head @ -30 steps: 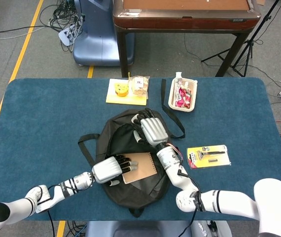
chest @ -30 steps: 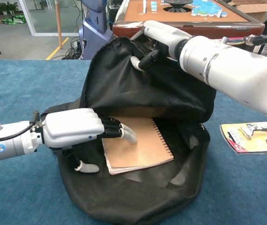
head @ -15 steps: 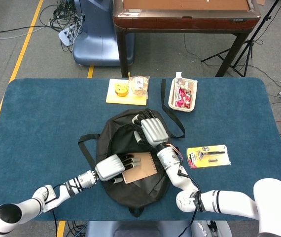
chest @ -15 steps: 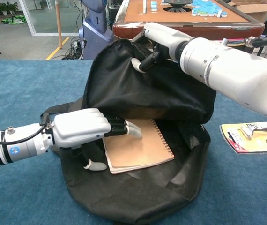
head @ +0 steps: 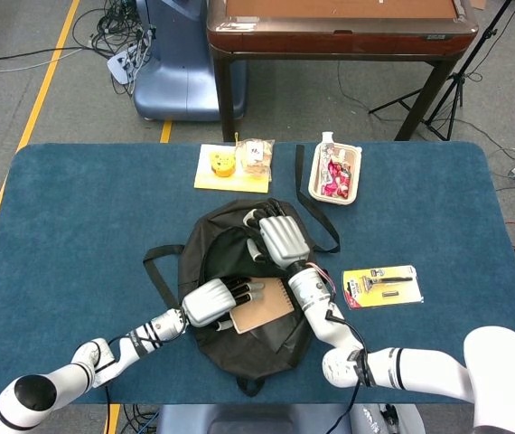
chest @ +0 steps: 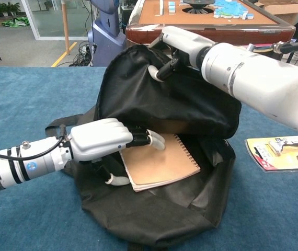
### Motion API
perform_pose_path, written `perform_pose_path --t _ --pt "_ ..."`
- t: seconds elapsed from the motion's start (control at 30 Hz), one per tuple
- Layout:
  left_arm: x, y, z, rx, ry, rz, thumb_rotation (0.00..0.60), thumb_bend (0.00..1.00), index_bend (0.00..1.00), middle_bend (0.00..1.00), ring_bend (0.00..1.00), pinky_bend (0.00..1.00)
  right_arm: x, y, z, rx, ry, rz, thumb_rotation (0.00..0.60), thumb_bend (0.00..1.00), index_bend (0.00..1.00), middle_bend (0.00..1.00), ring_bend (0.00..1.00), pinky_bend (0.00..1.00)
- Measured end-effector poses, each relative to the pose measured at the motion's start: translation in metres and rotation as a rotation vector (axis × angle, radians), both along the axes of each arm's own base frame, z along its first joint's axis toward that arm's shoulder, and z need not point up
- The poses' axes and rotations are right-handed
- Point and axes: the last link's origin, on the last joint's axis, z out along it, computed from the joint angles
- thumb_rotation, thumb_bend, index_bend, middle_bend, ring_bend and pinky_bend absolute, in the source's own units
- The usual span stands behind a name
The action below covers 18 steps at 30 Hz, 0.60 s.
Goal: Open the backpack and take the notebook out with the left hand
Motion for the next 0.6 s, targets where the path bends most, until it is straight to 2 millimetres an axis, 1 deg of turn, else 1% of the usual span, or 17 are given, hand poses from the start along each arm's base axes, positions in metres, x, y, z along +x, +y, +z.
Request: perform_pose_path --t 0.13,0.27,0.47,0.53,0.6 --pt "0.0007 0.0008 -0.0015 -0.009 -0.003 0.001 0.600 0.34 0.25 0.13 0.13 0.20 -0.0017 -0.0016 0.0003 -0.002 0.002 -0.007 0.600 1.00 0.63 0.30 0.12 0.06" --pt "0.0013 0.0016 -0.0035 -0.010 0.000 0.002 0.600 0.43 0.26 0.13 0.13 0.19 -0.0021 -0.0033 0.0006 -0.007 0.001 -0.012 0.600 1.00 0.63 0.30 0.12 0.06" --pt "0.0022 0.0041 -0.0032 0.009 -0.006 0.007 0.600 0.62 0.31 0.13 0.13 0.19 -0.0041 -0.0063 0.0024 -0.016 0.006 -0.021 0.600 1.00 0.63 0.30 0.12 0.06" --pt "0.0021 0.0044 -0.0018 0.015 -0.011 0.005 0.600 0.65 0.35 0.13 0.13 0.19 -0.0051 -0.0077 0.0033 -0.020 0.009 -0.025 0.600 1.00 0.63 0.30 0.12 0.06" --pt "0.0012 0.0044 -0.0001 0.018 -0.014 0.003 0.600 0.66 0.39 0.13 0.13 0.19 -0.0060 -0.0096 0.0045 -0.024 0.010 -0.031 0.600 1.00 0.63 0.30 0.12 0.06"
